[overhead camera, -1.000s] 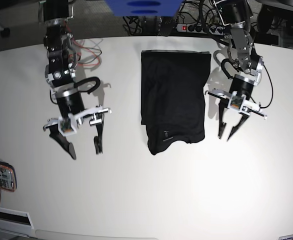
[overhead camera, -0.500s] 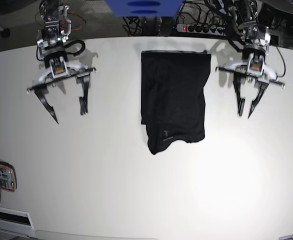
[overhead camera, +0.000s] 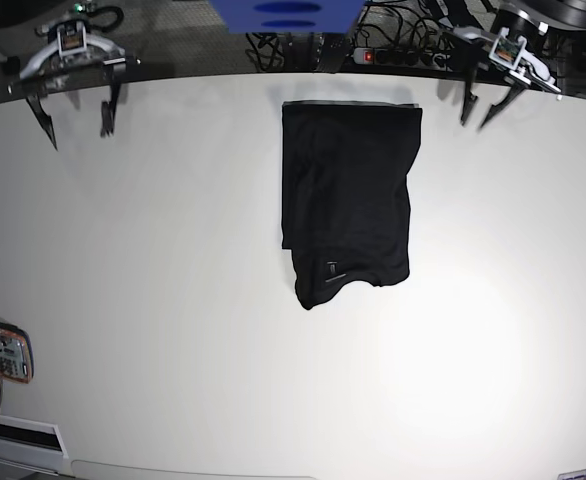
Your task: Fold the T-shirt properly
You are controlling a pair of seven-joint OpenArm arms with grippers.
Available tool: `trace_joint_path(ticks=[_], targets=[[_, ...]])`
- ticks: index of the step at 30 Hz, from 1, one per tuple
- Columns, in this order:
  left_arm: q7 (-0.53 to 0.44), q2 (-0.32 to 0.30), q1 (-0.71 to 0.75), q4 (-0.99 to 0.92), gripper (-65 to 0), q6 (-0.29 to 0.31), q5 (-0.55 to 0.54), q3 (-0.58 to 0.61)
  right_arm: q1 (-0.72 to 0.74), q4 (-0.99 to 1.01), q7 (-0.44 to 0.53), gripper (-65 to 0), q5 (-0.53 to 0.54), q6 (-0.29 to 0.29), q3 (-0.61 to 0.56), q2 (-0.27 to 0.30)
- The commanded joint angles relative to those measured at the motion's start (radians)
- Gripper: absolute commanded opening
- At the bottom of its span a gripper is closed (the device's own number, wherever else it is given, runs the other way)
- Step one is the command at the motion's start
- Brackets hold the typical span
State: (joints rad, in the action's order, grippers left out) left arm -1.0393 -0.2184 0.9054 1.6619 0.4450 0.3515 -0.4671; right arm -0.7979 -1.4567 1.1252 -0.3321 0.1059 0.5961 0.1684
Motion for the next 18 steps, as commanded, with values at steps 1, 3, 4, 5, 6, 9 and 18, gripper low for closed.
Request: trace_joint_path(ticks=[1,3,4,5,6,9,18], targets=[[-0.029,-0.022,0.039,0.013,-52.3,-0.005,-0.002,0.012,-0.033,0.007,0.028,-22.8,0.020,0.002,0.018,0.010],[-0.029,-0.042,0.070,0.011,-52.3,-0.005,0.050,0.035,-0.058,0.029,0.029,-22.8,0.020,0.002,0.025,0.010],[-0.029,-0.043,0.082,0.005,-52.3,-0.005,0.077,0.041,-0.077,0.040,0.029,-22.8,0.020,0.002,0.029,0.010],[-0.029,-0.043,0.090,-0.004,-52.3,-0.005,0.110,0.047,-0.094,0.050,0.029,-22.8,0.020,0.002,0.034,0.010],[-0.029,-0.045,0.094,-0.016,-52.3,-0.005,0.142,0.055,-0.110,0.061,0.029,-22.8,0.020,0.002,0.038,0.010],[-0.029,-0.048,0.103,-0.084,-52.3,-0.005,0.246,0.095,-0.157,0.118,0.029,-22.8,0.020,0.002,0.041,0.010],[-0.028,-0.049,-0.036,-0.455,-52.3,-0.005,0.436,0.275,-0.162,0.431,0.029,-22.8,0.020,0.002,0.034,0.010]])
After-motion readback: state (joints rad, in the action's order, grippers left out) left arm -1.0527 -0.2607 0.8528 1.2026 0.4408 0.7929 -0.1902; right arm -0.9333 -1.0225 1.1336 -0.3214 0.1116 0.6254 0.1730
